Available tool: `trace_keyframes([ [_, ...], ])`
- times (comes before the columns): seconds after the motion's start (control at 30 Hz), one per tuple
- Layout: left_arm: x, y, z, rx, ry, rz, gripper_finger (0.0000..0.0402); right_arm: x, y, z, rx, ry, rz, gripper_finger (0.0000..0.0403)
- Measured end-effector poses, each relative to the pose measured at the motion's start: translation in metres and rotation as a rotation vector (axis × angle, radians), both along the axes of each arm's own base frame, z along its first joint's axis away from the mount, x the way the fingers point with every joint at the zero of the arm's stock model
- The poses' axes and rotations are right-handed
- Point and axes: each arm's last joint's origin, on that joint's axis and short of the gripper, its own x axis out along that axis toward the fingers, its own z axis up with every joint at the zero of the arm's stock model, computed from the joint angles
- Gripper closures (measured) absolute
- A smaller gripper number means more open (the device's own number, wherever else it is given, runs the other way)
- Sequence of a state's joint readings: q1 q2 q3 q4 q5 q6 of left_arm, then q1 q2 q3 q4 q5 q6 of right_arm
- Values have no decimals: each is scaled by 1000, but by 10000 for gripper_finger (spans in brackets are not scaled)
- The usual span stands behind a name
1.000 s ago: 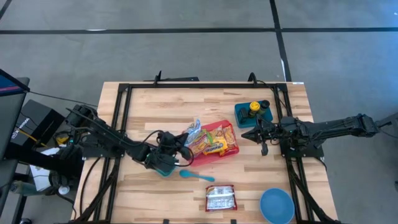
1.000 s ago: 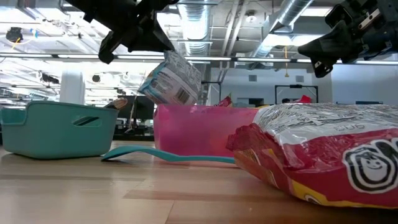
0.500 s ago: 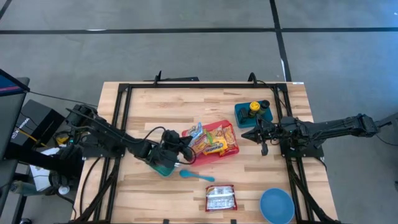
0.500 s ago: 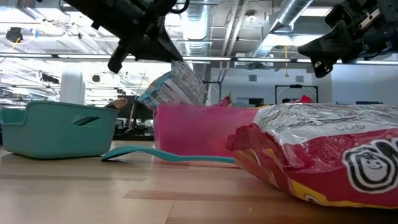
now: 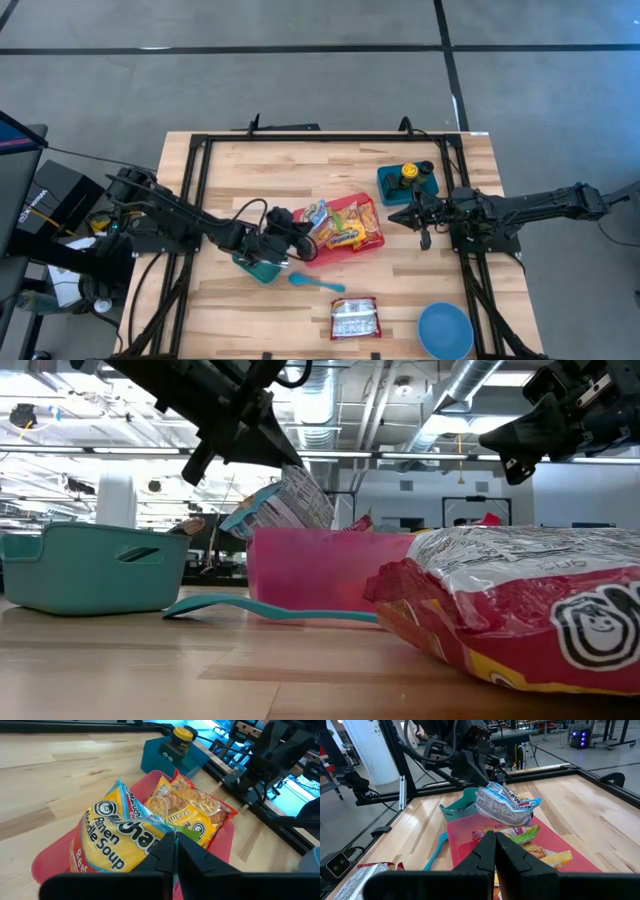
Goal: Pick & Place Food Item
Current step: Put the blue noodle pack into the red bin
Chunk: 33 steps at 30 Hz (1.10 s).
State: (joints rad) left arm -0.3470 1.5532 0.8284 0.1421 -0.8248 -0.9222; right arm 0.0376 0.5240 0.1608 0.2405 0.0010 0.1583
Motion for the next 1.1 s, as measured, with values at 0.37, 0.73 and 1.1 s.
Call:
trace_keyframes([
  [0.37, 0, 0, 0, -11, 4, -17, 337, 0, 0, 0, 0, 1, 0, 401],
  [0.73, 4, 6, -1, -66, 21, -74, 257, 0, 0, 0, 0, 0, 0, 401],
  [1.1, 7, 9, 3, -91, -29, -79, 200, 0, 0, 0, 0, 0, 0, 401],
])
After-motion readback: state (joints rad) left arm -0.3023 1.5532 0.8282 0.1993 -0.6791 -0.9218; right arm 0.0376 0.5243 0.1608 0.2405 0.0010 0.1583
